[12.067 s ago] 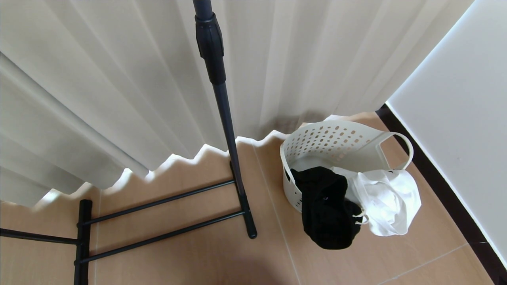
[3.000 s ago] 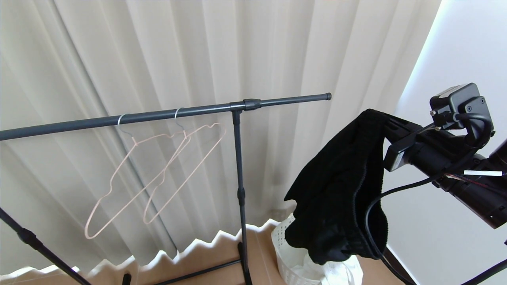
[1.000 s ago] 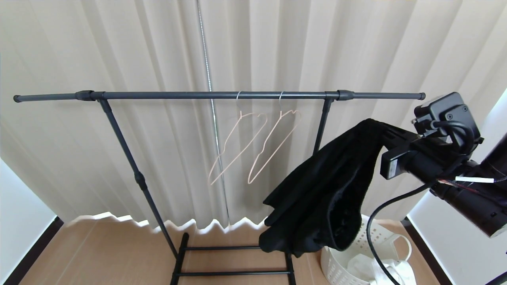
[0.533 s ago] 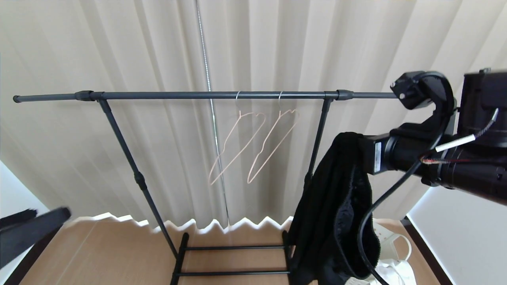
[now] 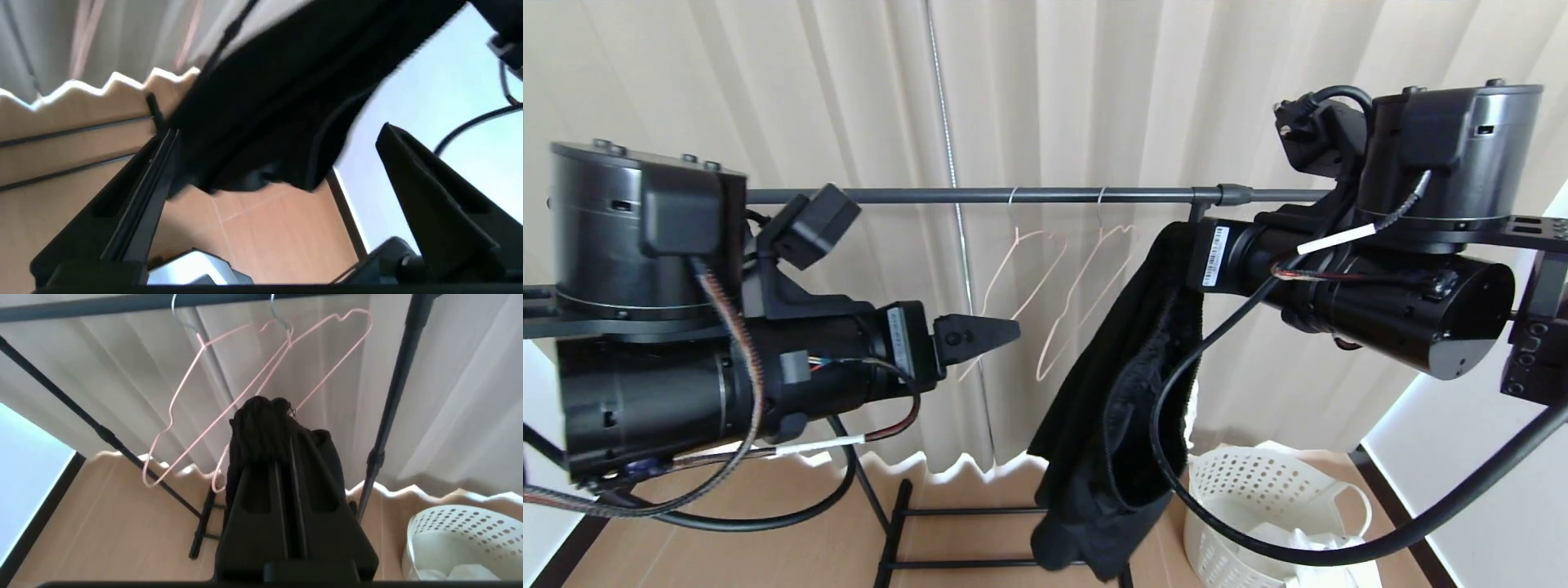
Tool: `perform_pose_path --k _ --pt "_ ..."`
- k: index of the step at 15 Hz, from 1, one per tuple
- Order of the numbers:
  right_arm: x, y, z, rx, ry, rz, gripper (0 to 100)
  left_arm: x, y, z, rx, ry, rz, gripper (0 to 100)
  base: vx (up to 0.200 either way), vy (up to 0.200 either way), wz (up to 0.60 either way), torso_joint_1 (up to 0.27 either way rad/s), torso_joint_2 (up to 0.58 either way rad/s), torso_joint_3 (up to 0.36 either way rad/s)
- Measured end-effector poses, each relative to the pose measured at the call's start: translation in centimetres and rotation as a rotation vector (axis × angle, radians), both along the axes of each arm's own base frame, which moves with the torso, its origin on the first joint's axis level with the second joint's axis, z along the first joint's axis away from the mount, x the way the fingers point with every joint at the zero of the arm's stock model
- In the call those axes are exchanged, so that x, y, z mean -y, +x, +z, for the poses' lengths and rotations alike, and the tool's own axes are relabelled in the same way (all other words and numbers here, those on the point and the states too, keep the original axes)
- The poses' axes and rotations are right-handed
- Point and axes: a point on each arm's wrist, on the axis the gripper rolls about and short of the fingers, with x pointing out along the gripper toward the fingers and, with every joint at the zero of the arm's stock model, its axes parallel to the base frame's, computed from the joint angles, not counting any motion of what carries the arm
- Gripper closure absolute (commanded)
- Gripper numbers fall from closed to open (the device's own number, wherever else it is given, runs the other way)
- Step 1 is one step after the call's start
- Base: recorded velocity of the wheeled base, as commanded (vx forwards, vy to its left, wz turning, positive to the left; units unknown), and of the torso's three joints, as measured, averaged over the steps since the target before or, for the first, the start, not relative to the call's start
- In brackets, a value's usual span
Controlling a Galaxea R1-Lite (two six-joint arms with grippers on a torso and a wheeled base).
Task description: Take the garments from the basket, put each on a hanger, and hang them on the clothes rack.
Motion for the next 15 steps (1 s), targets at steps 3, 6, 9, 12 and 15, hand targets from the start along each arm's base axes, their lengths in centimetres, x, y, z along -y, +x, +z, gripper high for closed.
perform_pose_path --k 3,6,9,12,15 --pt "-1.4 0.2 -0.6 -0.007 0.026 0.016 100 2.7 2.1 -2.4 -0.053 0.036 -0.034 0 0.000 0.000 0.00 0.000 0.00 0.000" --pt "-2.3 0.4 -0.7 -0.012 0.054 0.005 100 5.3 3.0 -5.4 -0.071 0.043 -0.077 0 0.000 0.000 0.00 0.000 0.00 0.000" --pt "-2.6 0.4 -0.8 -0.016 0.054 0.009 100 7.1 3.2 -7.8 -0.130 0.019 -0.082 0 0.000 0.000 0.00 0.000 0.00 0.000" --pt "-3.0 0.0 -1.0 -0.022 0.054 0.015 100 7.9 3.7 -9.1 -0.168 0.035 -0.050 0 0.000 0.000 0.00 0.000 0.00 0.000" --pt "-2.8 -0.2 -0.9 -0.012 0.049 -0.030 100 8.5 4.5 -9.9 -0.175 0.048 0.025 0 0.000 0.000 0.00 0.000 0.00 0.000"
